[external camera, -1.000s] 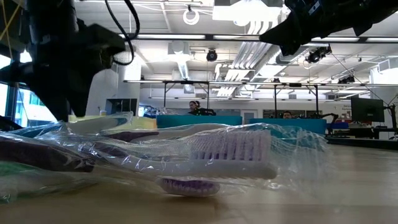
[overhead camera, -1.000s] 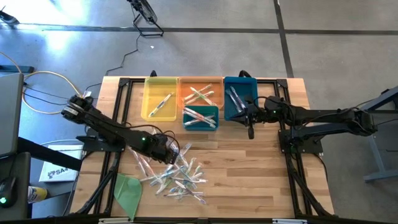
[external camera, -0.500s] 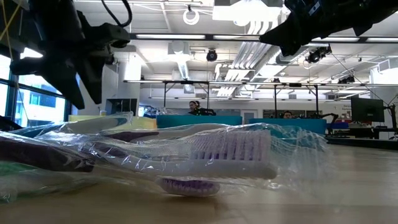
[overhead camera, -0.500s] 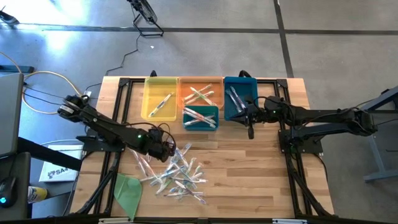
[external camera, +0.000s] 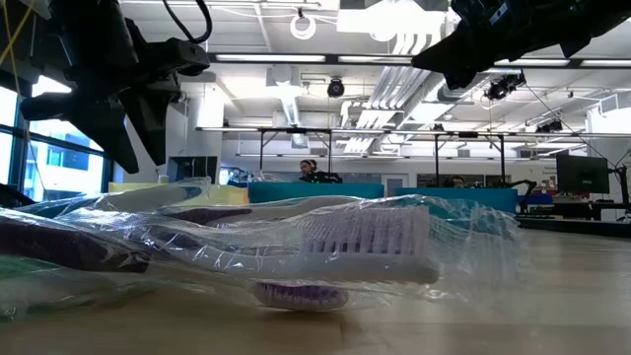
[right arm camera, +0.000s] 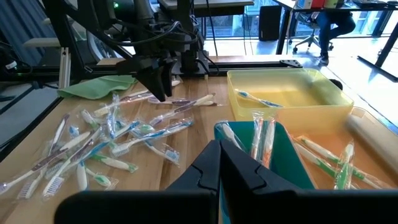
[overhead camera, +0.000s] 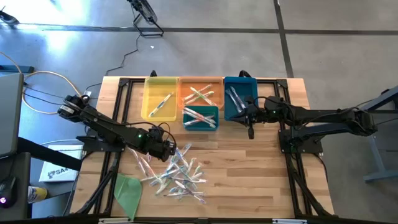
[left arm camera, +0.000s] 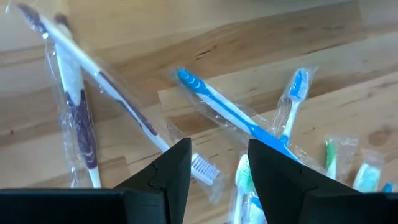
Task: Pick & Place Toothbrushes
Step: Put the purple toothbrush into the blue bin
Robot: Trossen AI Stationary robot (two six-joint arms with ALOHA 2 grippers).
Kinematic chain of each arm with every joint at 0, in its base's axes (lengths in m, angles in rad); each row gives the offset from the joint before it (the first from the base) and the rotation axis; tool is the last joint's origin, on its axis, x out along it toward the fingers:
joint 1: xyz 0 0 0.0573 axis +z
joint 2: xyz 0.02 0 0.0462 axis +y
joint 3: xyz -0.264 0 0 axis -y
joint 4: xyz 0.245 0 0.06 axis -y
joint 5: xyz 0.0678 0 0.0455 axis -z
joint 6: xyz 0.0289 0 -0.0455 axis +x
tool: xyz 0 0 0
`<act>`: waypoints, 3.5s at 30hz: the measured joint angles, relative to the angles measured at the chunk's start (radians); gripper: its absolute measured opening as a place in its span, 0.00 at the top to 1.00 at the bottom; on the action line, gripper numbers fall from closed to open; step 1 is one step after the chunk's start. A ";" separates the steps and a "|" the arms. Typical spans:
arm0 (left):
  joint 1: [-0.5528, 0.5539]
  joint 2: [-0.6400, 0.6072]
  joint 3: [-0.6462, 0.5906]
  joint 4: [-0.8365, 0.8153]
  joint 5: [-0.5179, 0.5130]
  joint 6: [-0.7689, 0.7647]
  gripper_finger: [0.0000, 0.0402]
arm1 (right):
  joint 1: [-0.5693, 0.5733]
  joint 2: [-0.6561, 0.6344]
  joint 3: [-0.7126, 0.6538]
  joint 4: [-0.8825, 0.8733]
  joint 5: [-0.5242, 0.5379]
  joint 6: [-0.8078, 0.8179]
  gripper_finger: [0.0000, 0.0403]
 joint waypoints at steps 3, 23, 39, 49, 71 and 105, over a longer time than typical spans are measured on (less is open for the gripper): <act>0.000 0.018 0.000 -0.012 0.000 -0.079 0.61 | 0.000 0.000 0.000 0.000 -0.001 -0.001 0.99; 0.019 0.138 0.001 0.015 0.096 -0.133 0.61 | 0.000 0.000 0.000 -0.025 -0.002 -0.002 0.99; 0.028 0.215 0.000 -0.022 0.102 -0.149 0.61 | 0.000 0.000 0.000 -0.025 -0.002 0.002 0.99; 0.027 0.292 0.002 0.018 0.086 -0.145 0.61 | 0.000 0.000 0.000 -0.036 -0.002 0.002 0.99; 0.028 0.295 0.002 0.012 0.094 -0.142 0.61 | 0.000 0.000 0.000 -0.036 0.002 -0.001 0.99; 0.027 0.296 -0.001 0.048 0.128 -0.141 0.61 | 0.000 0.000 0.000 -0.037 0.002 -0.008 0.99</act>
